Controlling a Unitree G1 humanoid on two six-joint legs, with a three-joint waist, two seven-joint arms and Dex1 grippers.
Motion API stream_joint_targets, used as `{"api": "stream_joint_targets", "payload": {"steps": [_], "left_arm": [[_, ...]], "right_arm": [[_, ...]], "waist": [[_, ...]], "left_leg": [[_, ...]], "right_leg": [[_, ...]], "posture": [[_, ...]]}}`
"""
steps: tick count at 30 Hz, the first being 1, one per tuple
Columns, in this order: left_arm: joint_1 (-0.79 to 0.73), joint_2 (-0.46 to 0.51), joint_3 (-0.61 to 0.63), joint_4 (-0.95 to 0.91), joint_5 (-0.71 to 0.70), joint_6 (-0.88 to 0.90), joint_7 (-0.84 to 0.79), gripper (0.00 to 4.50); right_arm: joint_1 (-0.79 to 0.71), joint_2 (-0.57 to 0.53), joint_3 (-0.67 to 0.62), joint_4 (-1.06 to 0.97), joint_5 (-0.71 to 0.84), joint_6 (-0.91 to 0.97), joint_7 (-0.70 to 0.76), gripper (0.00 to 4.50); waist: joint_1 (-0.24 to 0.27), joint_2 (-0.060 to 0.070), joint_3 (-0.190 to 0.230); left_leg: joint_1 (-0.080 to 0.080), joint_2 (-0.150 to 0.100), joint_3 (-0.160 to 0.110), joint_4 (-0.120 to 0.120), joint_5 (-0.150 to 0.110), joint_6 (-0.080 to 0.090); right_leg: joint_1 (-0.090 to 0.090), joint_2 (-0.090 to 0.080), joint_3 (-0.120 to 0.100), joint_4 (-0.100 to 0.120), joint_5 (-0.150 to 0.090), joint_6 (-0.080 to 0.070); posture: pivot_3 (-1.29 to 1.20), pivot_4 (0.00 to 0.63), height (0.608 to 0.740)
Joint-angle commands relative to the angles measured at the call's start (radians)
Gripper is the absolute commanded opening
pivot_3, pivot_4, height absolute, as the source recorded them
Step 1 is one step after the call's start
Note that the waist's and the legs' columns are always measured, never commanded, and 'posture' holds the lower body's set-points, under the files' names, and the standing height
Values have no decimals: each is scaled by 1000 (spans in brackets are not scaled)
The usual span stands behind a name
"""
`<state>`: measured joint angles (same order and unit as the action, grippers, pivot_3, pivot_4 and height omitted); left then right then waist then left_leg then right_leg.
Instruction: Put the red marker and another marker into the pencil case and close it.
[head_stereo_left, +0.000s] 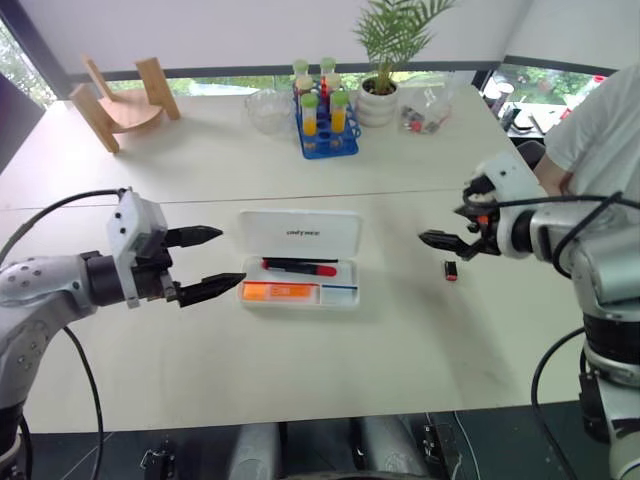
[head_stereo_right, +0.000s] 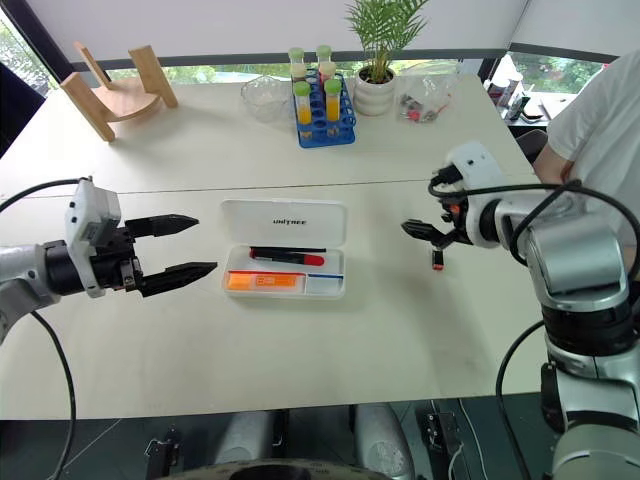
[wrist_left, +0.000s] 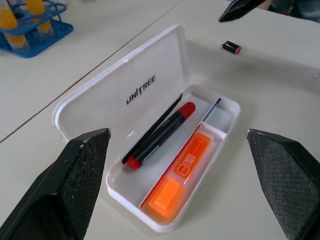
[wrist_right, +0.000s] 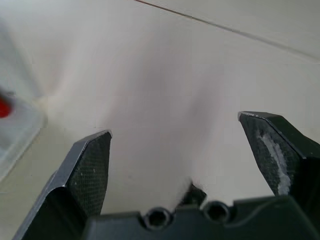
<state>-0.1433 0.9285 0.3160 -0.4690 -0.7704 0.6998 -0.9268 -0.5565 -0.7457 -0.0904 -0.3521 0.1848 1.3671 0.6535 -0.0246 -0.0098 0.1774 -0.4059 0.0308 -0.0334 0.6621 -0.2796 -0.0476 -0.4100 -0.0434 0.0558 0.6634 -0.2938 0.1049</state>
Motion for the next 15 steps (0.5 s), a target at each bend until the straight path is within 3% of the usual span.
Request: {"api": "stream_joint_targets", "payload": {"steps": [1, 6, 10, 15], "left_arm": [[-27, 0, -12, 21, 19, -33, -14, 4500], [-59, 3, -32, 43, 32, -41, -23, 4500], [-73, 4, -35, 45, 38, -36, -22, 4500], [-73, 9, -29, 55, 49, -35, -24, 4500]], "right_arm": [[96, 74, -54, -29, -54, -15, -144, 4483], [231, 208, -71, -24, -82, -43, -275, 4483], [276, 254, -73, -18, -77, -56, -324, 4483], [291, 278, -103, -63, -43, 5, -332, 2085]], "waist": [[2, 0, 0], [3, 1, 0], [4, -2, -2], [12, -2, -2]], "left_leg": [[0, 0, 0, 0, 0, 0], [-1, 0, 1, 0, 0, 0], [4, 0, 0, 0, 0, 0], [11, 0, 0, 0, 0, 0]], "right_leg": [[0, 0, 0, 0, 0, 0], [-1, -1, 1, 0, 0, 0], [5, 0, 0, 0, 0, 0], [12, 0, 0, -1, 0, 0]], "posture": [[0, 150, 740], [0, 150, 740], [0, 150, 740], [0, 150, 740]]}}
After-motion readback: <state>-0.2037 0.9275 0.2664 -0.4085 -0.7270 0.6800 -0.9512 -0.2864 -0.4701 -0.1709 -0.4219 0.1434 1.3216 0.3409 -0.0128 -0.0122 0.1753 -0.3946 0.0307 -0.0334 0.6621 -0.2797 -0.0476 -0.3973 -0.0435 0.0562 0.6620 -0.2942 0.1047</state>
